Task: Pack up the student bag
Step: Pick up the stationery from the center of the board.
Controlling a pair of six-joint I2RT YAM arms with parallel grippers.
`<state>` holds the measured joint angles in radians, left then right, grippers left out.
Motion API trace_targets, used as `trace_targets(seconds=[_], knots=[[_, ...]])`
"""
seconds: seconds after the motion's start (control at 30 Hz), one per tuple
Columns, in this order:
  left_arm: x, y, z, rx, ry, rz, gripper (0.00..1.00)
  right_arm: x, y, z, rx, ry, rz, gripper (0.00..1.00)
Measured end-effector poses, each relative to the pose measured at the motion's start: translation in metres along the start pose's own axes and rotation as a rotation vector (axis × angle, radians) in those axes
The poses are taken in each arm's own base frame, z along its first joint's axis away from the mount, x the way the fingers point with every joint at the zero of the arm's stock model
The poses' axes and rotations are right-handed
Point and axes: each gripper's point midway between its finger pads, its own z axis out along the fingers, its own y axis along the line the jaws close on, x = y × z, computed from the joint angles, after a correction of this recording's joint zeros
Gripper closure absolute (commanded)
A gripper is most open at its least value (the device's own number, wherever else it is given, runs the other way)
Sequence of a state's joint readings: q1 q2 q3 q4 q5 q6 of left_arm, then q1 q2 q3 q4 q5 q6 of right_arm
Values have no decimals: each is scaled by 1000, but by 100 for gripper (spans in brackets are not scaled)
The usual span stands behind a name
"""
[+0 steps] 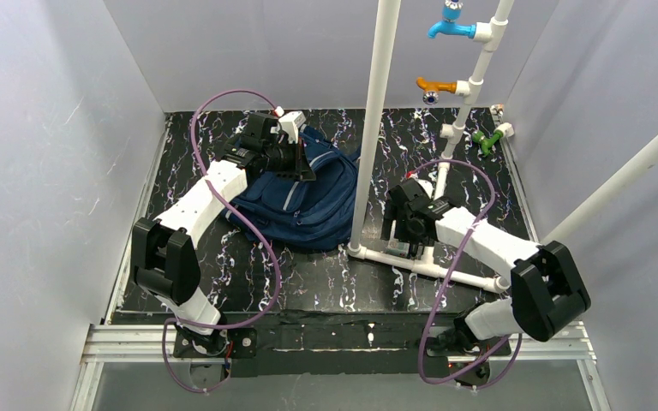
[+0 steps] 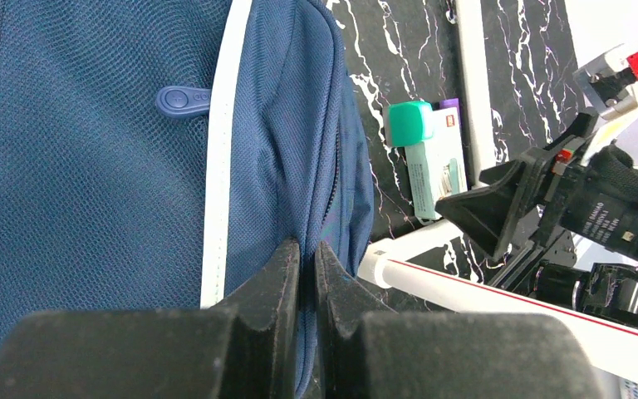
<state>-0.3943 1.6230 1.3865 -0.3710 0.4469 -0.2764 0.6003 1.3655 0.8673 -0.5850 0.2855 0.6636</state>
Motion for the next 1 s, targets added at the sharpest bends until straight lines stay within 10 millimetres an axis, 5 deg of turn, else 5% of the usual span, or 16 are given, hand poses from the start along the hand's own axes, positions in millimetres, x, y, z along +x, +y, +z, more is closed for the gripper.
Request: trace_targets(seconds=[0.57, 1.0], knots=[[0, 0, 0, 0, -1, -9, 100, 12, -3, 28, 121, -59, -40, 25], [0, 0, -1, -7, -3, -5, 100, 2, -9, 20, 136, -141, -39, 71]])
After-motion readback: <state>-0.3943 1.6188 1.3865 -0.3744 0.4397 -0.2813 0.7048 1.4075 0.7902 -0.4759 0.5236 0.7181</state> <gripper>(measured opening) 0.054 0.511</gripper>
